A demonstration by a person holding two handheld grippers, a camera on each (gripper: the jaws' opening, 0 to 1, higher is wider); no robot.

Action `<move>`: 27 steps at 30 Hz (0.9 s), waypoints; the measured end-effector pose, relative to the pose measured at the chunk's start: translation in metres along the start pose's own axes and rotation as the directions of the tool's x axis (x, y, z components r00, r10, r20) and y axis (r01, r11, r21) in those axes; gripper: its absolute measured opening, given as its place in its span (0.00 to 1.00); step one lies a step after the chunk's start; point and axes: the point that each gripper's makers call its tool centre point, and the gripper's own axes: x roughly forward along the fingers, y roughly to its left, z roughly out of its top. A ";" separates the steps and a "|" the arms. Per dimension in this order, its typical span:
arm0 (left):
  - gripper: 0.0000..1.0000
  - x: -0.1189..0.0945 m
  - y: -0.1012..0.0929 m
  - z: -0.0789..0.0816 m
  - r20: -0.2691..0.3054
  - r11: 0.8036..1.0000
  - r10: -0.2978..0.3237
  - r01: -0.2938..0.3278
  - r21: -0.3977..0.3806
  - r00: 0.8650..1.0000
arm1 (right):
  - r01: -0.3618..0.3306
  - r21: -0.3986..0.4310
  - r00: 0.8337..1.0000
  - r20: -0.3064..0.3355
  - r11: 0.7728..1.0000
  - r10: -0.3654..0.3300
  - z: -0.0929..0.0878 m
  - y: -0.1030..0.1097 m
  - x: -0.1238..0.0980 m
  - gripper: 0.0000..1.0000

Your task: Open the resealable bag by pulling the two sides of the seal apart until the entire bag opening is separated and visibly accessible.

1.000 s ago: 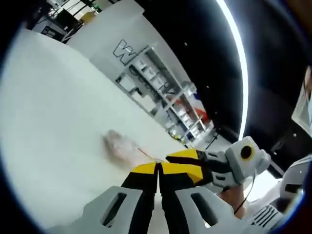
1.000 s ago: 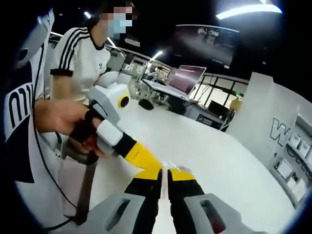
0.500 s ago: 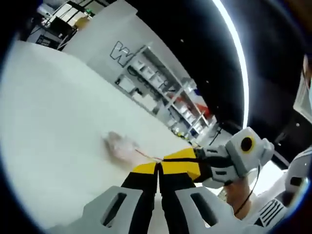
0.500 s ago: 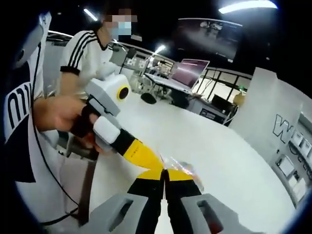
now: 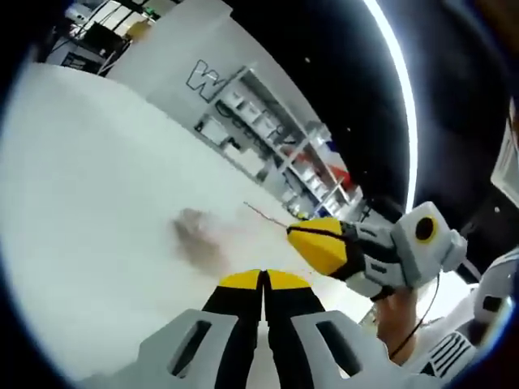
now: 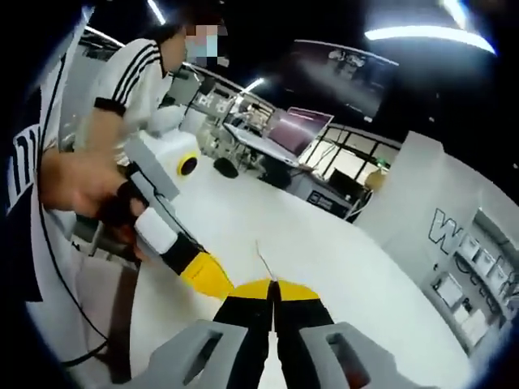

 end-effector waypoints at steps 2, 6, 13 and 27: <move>0.02 -0.001 -0.006 0.010 0.059 0.997 -0.034 0.038 -0.069 0.998 | 0.003 -0.008 1.000 -0.007 1.000 -0.003 -0.002 -0.002 0.000 0.00; 0.18 -0.001 -0.007 0.020 0.106 0.978 -0.056 0.076 -0.193 0.993 | 0.008 -0.017 1.000 -0.007 1.000 -0.008 -0.004 0.000 0.002 0.00; 0.14 0.005 -0.005 0.016 0.112 0.955 -0.065 0.094 -0.282 0.992 | 0.010 -0.020 1.000 -0.004 1.000 -0.010 -0.006 0.002 0.001 0.00; 0.06 0.006 -0.008 0.015 0.114 0.921 -0.085 0.122 -0.369 0.990 | -0.016 -0.031 1.000 -0.008 0.999 0.016 -0.007 0.008 0.001 0.00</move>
